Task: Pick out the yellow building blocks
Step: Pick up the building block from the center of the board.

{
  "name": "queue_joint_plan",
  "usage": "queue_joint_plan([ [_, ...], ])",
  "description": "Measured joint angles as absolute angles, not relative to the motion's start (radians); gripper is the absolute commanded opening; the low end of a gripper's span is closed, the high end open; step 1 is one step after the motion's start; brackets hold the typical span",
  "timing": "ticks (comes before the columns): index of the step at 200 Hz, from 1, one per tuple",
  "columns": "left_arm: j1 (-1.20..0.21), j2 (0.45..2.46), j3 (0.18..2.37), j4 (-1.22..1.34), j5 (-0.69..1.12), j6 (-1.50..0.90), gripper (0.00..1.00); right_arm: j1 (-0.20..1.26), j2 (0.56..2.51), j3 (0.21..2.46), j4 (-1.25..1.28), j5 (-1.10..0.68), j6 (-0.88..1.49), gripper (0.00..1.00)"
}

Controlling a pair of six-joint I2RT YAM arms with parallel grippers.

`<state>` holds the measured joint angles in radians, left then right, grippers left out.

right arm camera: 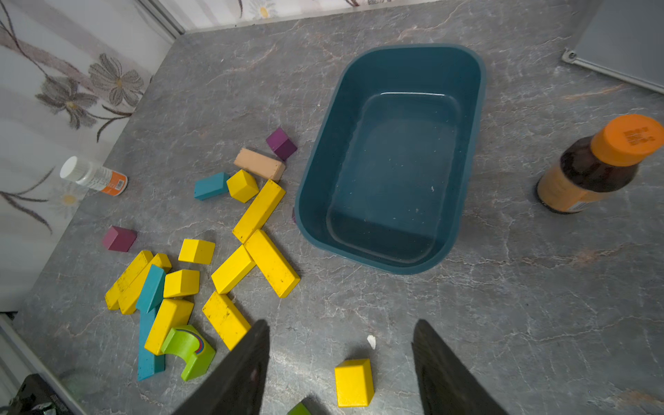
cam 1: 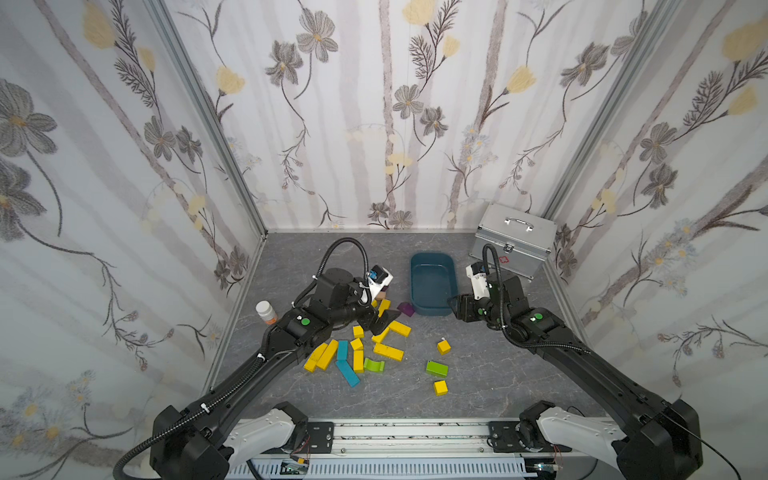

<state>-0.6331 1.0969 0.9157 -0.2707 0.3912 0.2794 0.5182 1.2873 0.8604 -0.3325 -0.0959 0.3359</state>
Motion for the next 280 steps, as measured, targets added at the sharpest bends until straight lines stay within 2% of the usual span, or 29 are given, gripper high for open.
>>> queue_joint_plan([
  [73,-0.744,1.176,0.897,-0.309,0.445,0.419,0.99,0.584,1.319,0.862,-0.39,-0.067,0.347,0.64],
  [106,-0.762,1.216,0.879,-0.203,0.465,0.405,0.99,0.595,1.323,0.839,-0.396,-0.054,0.362,0.59],
  [140,-0.763,1.251,0.839,-0.056,0.409,0.315,1.0,0.598,1.337,0.805,-0.389,-0.054,0.374,0.53],
  [171,-0.763,1.277,0.825,0.044,0.312,0.255,1.0,0.603,1.367,0.788,-0.384,-0.056,0.374,0.53],
  [217,-0.763,1.313,0.813,0.074,0.263,0.226,1.0,0.636,1.413,0.786,-0.382,-0.055,0.373,0.56],
  [280,-0.765,1.357,0.863,0.026,0.255,0.22,1.0,0.69,1.501,0.788,-0.385,-0.047,0.373,0.55],
])
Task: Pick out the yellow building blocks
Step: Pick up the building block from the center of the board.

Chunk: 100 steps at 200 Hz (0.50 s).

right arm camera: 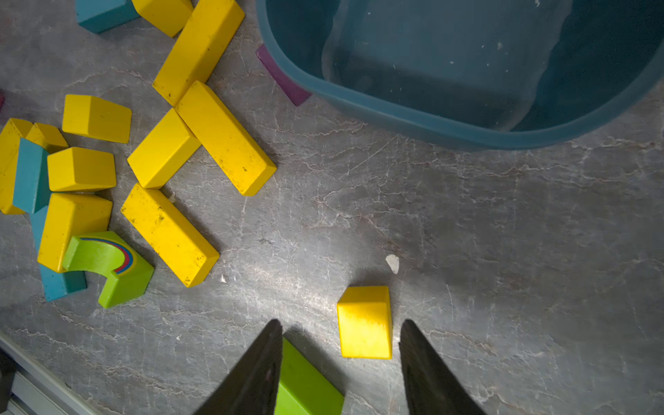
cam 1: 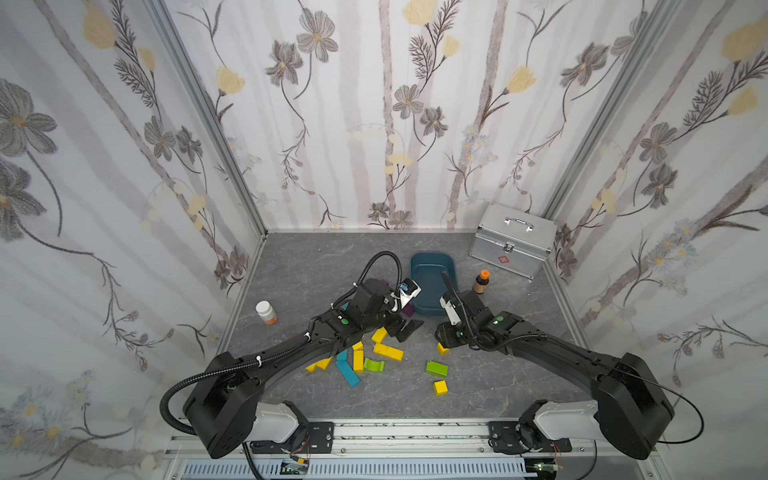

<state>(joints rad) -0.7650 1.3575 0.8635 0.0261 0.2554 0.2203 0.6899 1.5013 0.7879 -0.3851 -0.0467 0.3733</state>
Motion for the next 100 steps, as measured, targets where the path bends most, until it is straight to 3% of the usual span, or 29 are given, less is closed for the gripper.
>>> queue_joint_plan([
  [100,-0.773,1.361,0.877,-0.025,0.236,0.236,1.0,0.716,1.598,0.801,-0.4,0.006,0.382,0.52],
])
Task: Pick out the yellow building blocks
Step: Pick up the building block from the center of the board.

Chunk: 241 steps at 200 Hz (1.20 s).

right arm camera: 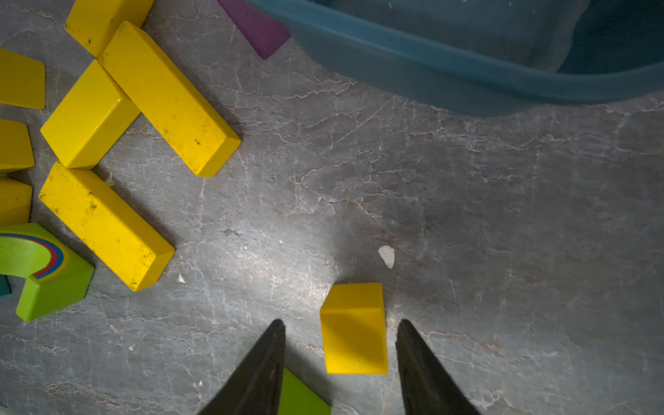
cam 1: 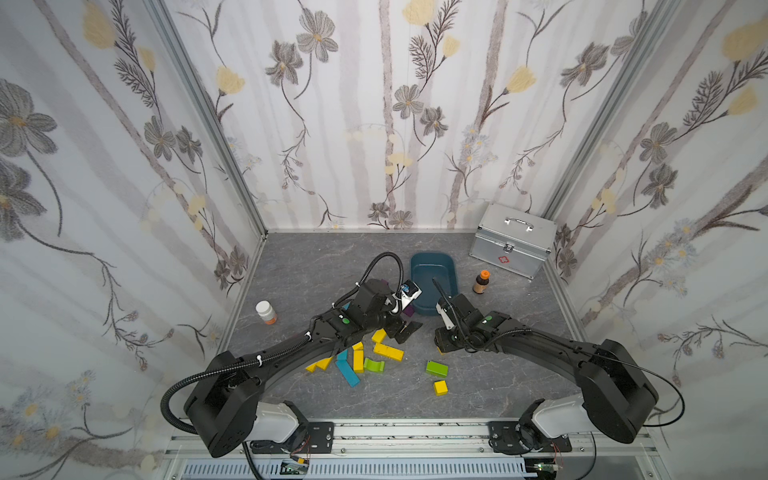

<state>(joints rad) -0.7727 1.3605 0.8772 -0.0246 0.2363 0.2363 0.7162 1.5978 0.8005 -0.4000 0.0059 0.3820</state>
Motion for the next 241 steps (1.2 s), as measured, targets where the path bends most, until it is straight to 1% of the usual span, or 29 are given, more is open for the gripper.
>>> queue_joint_plan([
  [20,-0.775,1.361,0.883,-0.026,0.236,0.237,1.0,0.718,1.635,0.802,-0.404,0.012,0.388,0.51],
  [63,-0.778,1.361,0.884,-0.027,0.229,0.244,1.0,0.721,1.648,0.804,-0.411,0.028,0.393,0.48],
  [69,-0.778,1.361,0.884,-0.028,0.229,0.244,1.0,0.722,1.648,0.804,-0.414,0.028,0.393,0.46],
  [87,-0.778,1.359,0.885,-0.028,0.229,0.248,1.0,0.723,1.649,0.804,-0.418,0.033,0.393,0.44],
  [135,-0.784,1.356,0.886,-0.033,0.221,0.255,1.0,0.726,1.662,0.81,-0.43,0.047,0.392,0.44],
  [149,-0.785,1.356,0.886,-0.033,0.221,0.255,1.0,0.727,1.664,0.812,-0.43,0.047,0.392,0.39],
  [168,-0.786,1.356,0.886,-0.034,0.22,0.256,1.0,0.728,1.67,0.813,-0.43,0.048,0.392,0.39],
  [204,-0.789,1.354,0.887,-0.039,0.213,0.259,1.0,0.73,1.674,0.813,-0.433,0.051,0.392,0.42],
  [238,-0.791,1.351,0.888,-0.046,0.213,0.262,1.0,0.731,1.676,0.814,-0.437,0.055,0.393,0.37],
  [241,-0.791,1.351,0.889,-0.047,0.213,0.262,1.0,0.731,1.676,0.814,-0.437,0.055,0.393,0.35],
])
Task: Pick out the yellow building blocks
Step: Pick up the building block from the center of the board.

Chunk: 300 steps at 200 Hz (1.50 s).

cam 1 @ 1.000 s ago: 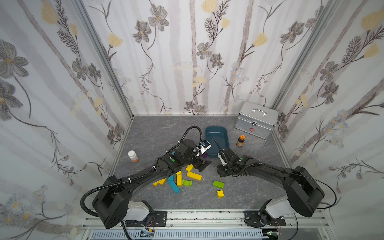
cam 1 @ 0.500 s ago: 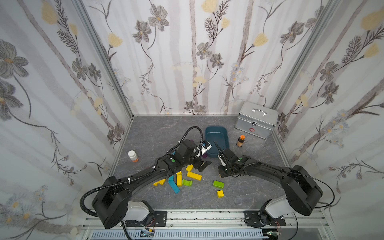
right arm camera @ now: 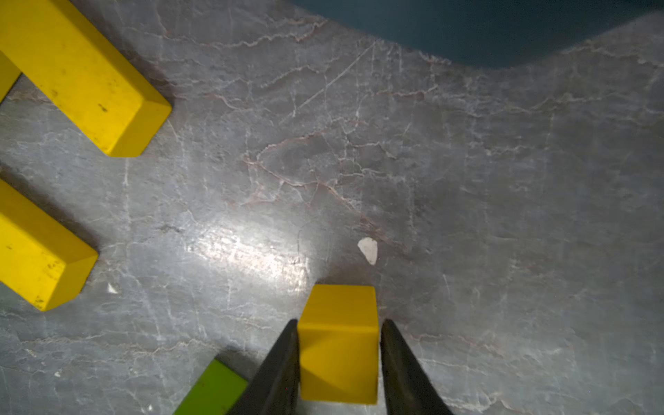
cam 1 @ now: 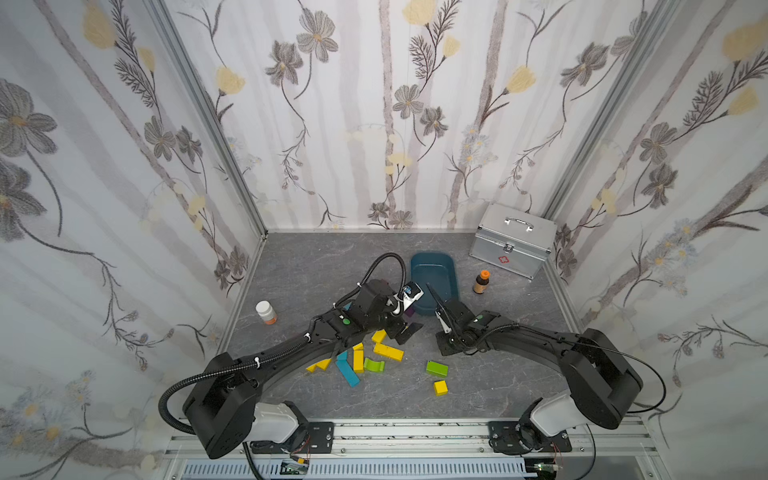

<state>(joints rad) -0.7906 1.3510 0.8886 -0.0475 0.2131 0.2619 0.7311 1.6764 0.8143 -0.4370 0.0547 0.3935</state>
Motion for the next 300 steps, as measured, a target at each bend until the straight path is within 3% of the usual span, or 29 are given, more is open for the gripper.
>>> queue_joint_plan([
  [50,-0.791,1.351,0.89,-0.056,0.211,0.262,1.0,0.731,1.659,0.822,-0.449,0.055,0.399,0.29],
  [121,-0.79,1.324,0.888,-0.049,0.187,0.262,1.0,0.732,1.612,0.874,-0.52,0.054,0.407,0.27],
  [199,-0.673,1.301,0.897,-0.013,0.139,0.171,1.0,0.728,1.628,1.182,-0.654,0.046,0.401,0.26],
  [300,-0.426,1.422,0.99,0.018,0.129,-0.073,1.0,0.633,1.885,1.609,-0.703,0.024,0.334,0.25],
])
